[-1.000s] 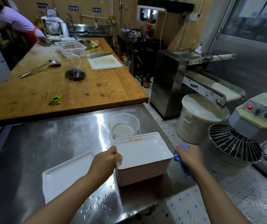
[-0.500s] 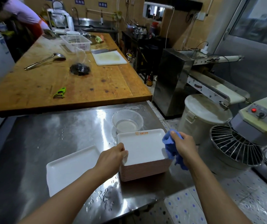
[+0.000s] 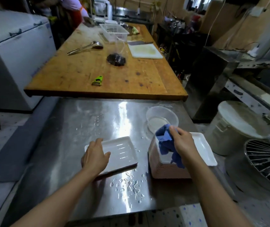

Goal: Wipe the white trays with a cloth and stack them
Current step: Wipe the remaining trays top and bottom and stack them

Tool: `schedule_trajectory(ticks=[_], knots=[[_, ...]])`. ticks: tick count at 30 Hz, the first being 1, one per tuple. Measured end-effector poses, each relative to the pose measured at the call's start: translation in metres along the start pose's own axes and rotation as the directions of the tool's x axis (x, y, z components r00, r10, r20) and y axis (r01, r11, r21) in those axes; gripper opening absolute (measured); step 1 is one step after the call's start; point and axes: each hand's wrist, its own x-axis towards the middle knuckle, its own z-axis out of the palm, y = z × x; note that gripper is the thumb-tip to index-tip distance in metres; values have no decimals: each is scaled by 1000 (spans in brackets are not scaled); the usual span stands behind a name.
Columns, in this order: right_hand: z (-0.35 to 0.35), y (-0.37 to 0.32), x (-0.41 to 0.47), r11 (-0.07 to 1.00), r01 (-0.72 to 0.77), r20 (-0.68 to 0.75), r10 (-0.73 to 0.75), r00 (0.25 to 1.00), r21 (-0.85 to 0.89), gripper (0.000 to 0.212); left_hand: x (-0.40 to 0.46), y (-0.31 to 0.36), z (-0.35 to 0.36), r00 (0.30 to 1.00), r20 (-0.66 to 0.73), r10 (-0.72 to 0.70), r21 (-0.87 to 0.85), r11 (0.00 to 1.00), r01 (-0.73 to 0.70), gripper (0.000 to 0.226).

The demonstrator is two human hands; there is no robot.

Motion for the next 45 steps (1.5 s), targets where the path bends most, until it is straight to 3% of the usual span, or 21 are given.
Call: schedule_trajectory(ticks=[5, 11, 14, 17, 18, 20, 22, 23, 25, 26, 30, 33, 35, 37, 42, 45], knots=[[53, -1, 2, 998, 46, 98, -42, 994, -34, 34, 7, -50, 2, 963, 66, -263, -23, 964, 265, 58], [115, 22, 6, 992, 107, 218, -91, 972, -62, 36, 11, -80, 22, 950, 122, -286, -51, 954, 294, 43], [141, 43, 16, 953, 195, 163, -159, 974, -232, 32, 11, -87, 29, 960, 94, -262, -105, 957, 272, 33], [159, 68, 25, 839, 198, 228, -91, 969, -506, 26, 14, -91, 30, 965, 79, -250, -122, 958, 258, 29], [162, 76, 24, 760, 200, 244, -56, 968, -618, 31, 15, -92, 30, 966, 79, -246, -125, 959, 255, 28], [163, 89, 20, 574, 301, 279, -128, 952, -761, 38, 16, -94, 29, 967, 79, -241, -132, 959, 250, 26], [165, 100, 20, 506, 417, 352, -224, 909, -755, 32, 16, -95, 30, 969, 82, -235, -137, 960, 244, 25], [165, 105, 22, 557, 421, 360, -222, 906, -716, 27, 17, -96, 30, 969, 83, -231, -140, 960, 241, 25], [168, 103, 26, 718, 292, 268, -151, 951, -631, 17, 18, -96, 31, 971, 89, -223, -146, 961, 234, 25], [171, 103, 31, 748, 246, 202, -152, 968, -616, 14, 18, -96, 31, 971, 94, -219, -149, 961, 231, 25], [191, 95, 52, 762, 203, 87, -190, 978, -615, 15, 21, -97, 32, 977, 90, -191, -160, 966, 204, 27], [205, 91, 58, 696, 265, 155, -219, 963, -667, 14, 20, -98, 33, 981, 91, -173, -174, 967, 187, 28], [212, 94, 56, 596, 356, 270, -233, 934, -720, 27, 19, -98, 34, 980, 96, -174, -193, 963, 190, 27], [222, 92, 48, 560, 454, 362, -274, 891, -693, 39, 19, -98, 33, 979, 106, -173, -199, 961, 191, 29], [260, 78, 24, 587, 651, 567, -359, 742, -481, 40, 18, -96, 29, 978, 120, -172, -212, 958, 194, 31], [274, 75, 18, 620, 667, 591, -374, 715, -414, 41, 18, -96, 27, 981, 100, -164, -234, 955, 183, 27]])
